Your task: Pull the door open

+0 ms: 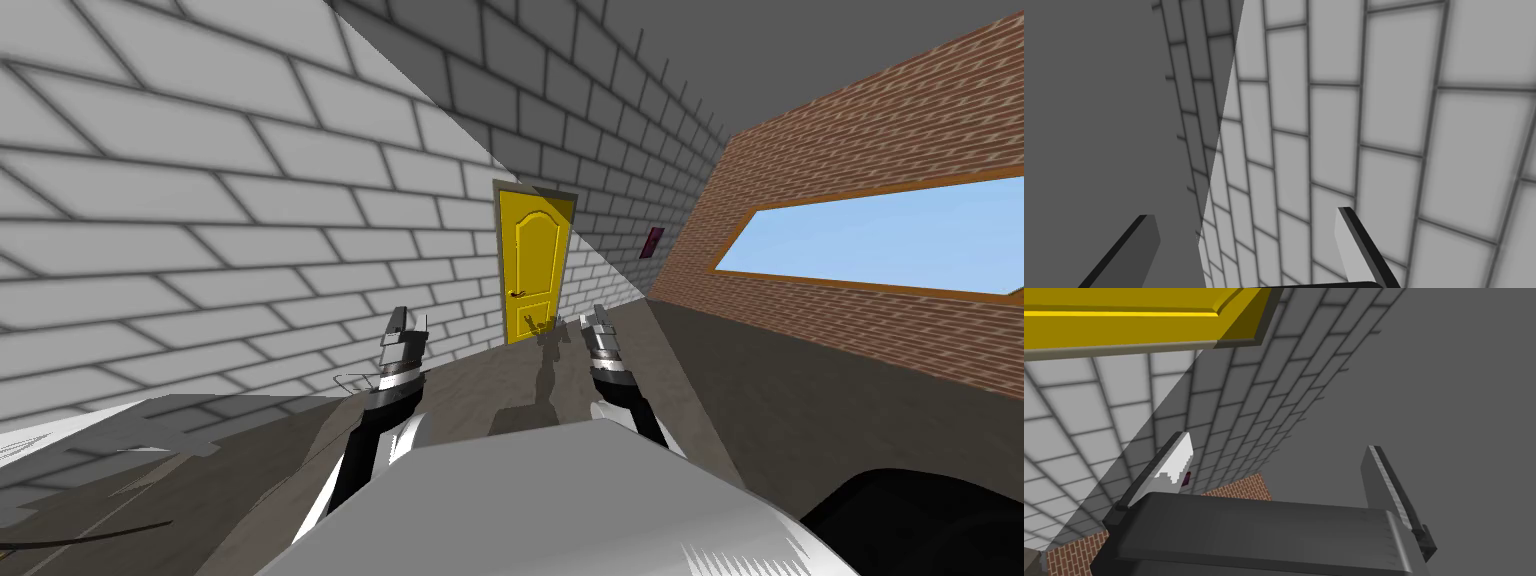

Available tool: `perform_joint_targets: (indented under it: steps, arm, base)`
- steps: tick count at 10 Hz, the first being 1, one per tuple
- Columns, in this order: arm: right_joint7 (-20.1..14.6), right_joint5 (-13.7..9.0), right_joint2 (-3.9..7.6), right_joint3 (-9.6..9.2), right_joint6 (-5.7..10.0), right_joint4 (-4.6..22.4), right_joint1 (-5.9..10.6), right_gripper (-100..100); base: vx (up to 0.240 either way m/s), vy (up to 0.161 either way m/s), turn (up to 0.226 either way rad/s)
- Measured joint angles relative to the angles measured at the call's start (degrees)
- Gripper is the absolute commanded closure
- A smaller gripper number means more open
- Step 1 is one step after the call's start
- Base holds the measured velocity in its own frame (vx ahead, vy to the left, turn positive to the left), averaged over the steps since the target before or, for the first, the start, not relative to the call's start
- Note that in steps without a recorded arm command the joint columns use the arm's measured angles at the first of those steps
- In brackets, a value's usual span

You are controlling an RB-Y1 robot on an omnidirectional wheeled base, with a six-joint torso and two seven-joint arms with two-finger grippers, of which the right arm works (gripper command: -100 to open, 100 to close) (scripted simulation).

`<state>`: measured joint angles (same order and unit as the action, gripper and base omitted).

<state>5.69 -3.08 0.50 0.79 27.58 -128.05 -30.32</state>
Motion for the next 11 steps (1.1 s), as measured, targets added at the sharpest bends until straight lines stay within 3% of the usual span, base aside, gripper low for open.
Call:
perform_joint_targets:
  steps: [4, 8, 11]
  arm:
    - [-1.8, 0.9, 1.6, 0.14, 1.06, 4.92, 1.69, -100]
    - [-3.47, 1.7, 2.88, 0.34, 1.7, 9.44, 3.63, -100]
    - [-5.12, 2.55, 4.16, 0.55, 2.81, 14.64, 5.71, -100]
  base:
    - [0.175, 0.037, 0.026]
    - [0.095, 0.02, 0.025]
    - [0.125, 0.011, 0.039]
